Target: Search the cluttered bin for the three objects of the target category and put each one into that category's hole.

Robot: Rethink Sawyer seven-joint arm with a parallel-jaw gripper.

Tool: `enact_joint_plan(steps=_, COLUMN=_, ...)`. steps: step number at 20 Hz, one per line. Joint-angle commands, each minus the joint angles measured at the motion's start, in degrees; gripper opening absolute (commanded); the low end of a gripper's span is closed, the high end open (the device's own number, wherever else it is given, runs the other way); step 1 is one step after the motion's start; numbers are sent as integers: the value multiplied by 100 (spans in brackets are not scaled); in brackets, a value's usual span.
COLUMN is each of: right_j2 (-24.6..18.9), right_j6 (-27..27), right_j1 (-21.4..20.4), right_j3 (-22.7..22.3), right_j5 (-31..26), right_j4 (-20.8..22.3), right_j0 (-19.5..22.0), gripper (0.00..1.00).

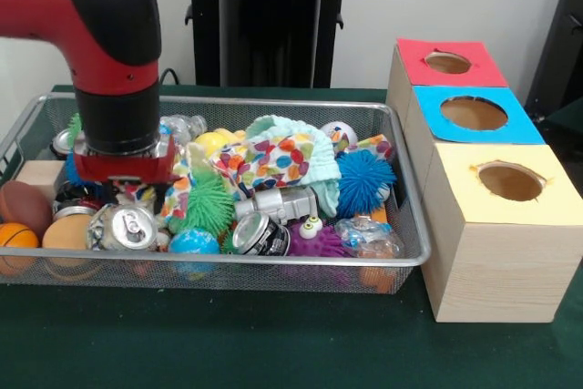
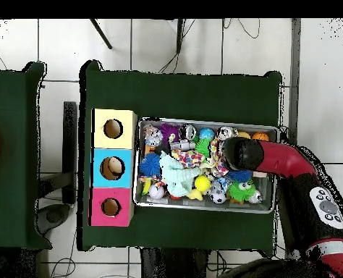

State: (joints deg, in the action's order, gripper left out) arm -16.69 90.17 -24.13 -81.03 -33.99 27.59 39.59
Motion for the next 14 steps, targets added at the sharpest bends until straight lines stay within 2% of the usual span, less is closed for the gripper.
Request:
enact_joint_plan(steps=1, right_j2=-268, right_j6=566, right_j1=-977, right_j3=-983, right_j5=-12, right_j4=-386, right_j0=-191, gripper=100)
enact_joint_plan(steps=5, right_j2=-199, right_j6=634, right_j1=-1418, right_j3=-1256, right_j5=-189, right_j4=-557, right_j0=-268, gripper=100)
enact_joint_plan(steps=8, right_j2=-164, right_j6=599, right_j1=-1551, right_j3=-1347, right_j5=-211, right_j4=-652, right_j0=-284, gripper=100)
enact_joint_plan(steps=10, right_j2=-153, right_j6=581, right_j1=-1516, right_j3=-1312, right_j5=-163, right_j4=-694, right_j0=-301, gripper=100)
enact_joint_plan(steps=14, right_j2=-188, right_j6=547, right_j1=-1116, right_j3=-978, right_j5=38, right_j4=-729, right_j0=-320, gripper=100)
